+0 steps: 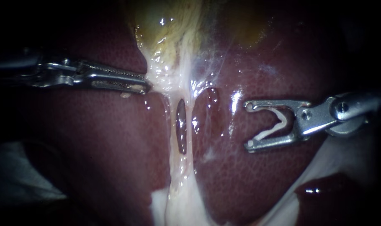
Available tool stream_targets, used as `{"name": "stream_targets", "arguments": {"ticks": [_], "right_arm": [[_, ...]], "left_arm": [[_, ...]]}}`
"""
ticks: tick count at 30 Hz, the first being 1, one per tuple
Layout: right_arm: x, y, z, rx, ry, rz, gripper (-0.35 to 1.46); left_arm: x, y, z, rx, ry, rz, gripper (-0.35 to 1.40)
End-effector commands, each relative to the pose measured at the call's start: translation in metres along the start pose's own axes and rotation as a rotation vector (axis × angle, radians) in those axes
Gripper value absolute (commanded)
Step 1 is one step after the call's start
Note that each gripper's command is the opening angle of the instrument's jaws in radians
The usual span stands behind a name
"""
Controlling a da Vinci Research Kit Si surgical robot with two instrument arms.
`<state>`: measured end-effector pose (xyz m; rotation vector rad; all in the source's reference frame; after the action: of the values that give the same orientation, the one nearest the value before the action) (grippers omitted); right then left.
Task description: Clipping first clip left tube
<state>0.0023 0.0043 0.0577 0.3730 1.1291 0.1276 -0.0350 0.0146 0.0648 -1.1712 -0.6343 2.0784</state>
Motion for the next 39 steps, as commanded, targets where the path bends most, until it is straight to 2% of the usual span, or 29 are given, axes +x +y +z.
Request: {"name": "stream_targets", "arguments": {"ticks": [1, 5, 8, 12, 17, 24, 29, 39], "right_arm": [[0.0000, 0.0000, 0.0000, 0.000, 0.000, 0.000, 0.50], [0.0000, 0.0000, 0.0000, 0.003, 0.001, 0.000, 0.50], [0.0000, 0.0000, 0.0000, 0.003, 0.001, 0.000, 0.50], [0.0001, 0.0000, 0.0002, 0.008, 0.003, 0.001, 0.50], [0.0004, -0.0001, 0.0006, 0.014, 0.005, 0.001, 0.50], [0.0014, -0.0008, 0.0028, 0.038, 0.015, 0.000, 0.50], [0.0022, -0.0017, 0.0066, 0.058, 0.020, 0.010, 0.50], [0.0019, -0.0028, 0.0138, 0.087, 0.043, 0.077, 0.50]], "left_arm": [[0.0001, 0.0001, -0.0001, -0.001, 0.000, -0.001, -0.35], [0.0009, 0.0011, -0.0017, 0.000, 0.000, -0.005, -0.35], [0.0020, 0.0019, -0.0037, 0.008, -0.003, -0.006, -0.35], [0.0037, 0.0028, -0.0068, 0.020, 0.021, 0.006, -0.35], [0.0051, 0.0035, -0.0093, 0.032, 0.038, 0.019, -0.35], [0.0054, 0.0042, -0.0097, 0.037, 0.041, 0.022, -0.35], [0.0054, 0.0045, -0.0094, 0.040, 0.042, 0.021, -0.35], [0.0054, 0.0046, -0.0091, 0.042, 0.042, 0.021, -0.35]]}}
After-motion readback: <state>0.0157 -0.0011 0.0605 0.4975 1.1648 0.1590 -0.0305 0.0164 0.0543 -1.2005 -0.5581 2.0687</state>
